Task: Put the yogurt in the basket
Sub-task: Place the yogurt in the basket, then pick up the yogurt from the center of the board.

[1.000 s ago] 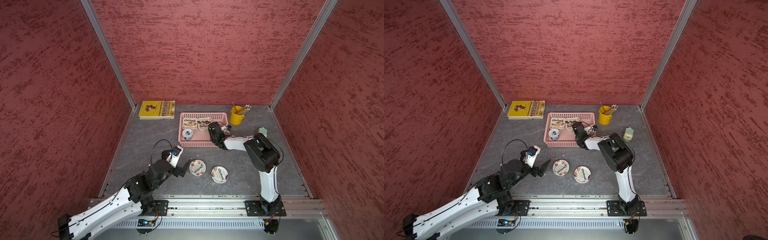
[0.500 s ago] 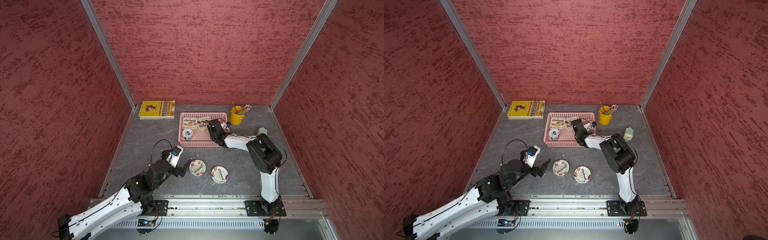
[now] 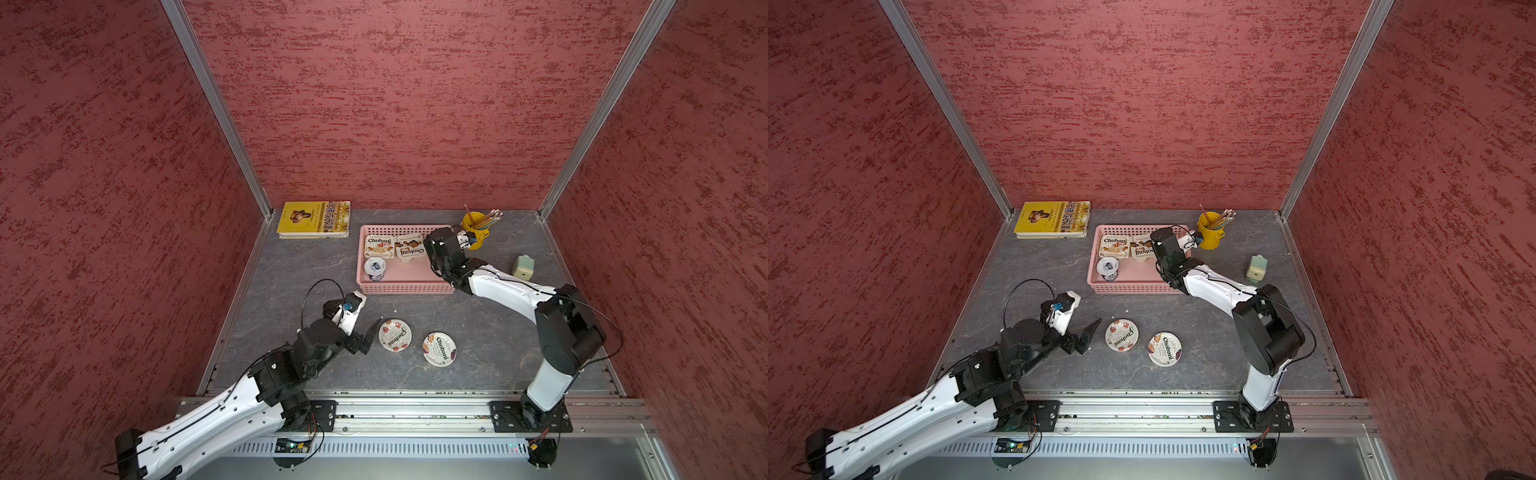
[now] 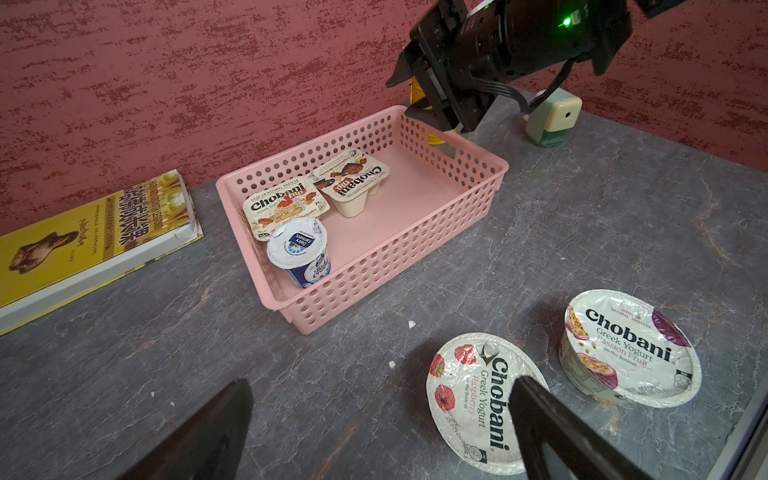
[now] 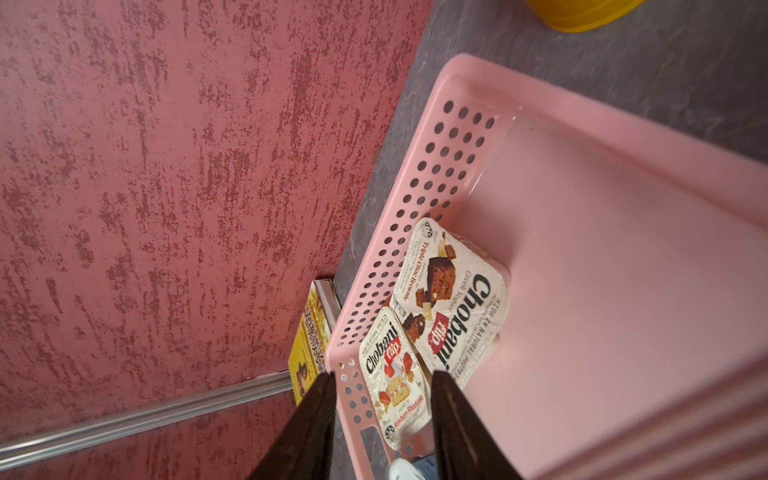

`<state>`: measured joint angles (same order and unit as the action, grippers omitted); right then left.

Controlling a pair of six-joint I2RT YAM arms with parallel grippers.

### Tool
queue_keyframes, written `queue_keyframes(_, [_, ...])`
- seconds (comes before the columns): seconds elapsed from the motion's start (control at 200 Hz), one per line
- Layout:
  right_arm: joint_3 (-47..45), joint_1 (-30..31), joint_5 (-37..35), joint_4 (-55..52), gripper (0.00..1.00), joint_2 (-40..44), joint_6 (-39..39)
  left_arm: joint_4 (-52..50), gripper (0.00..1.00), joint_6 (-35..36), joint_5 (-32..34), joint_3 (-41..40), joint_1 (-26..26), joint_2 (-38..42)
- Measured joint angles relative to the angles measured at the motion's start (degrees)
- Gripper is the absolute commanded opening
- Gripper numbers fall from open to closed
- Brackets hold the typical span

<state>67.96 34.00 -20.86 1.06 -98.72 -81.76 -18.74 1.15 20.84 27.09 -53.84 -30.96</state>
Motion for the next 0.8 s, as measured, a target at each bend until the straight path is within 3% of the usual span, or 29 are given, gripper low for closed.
queue_keyframes(0.165, [-1.03, -0.39, 3.13, -4.5, 0.43, 8.48, 11.39, -0.63, 1.0, 0.0, -0.15, 1.73, 0.0, -0.07])
queue_keyframes(0.401, [-1.01, -4.81, 22.23, -10.01, 0.42, 19.47, 30.1, -0.59, 1.0, -0.26, -0.98, 4.07, 0.0, -2.27])
queue_keyframes(0.796, [2.19, -6.1, 58.51, -25.79, 0.39, 10.38, 55.41, -3.43, 1.0, -3.52, -1.01, 6.47, -1.09, -3.78])
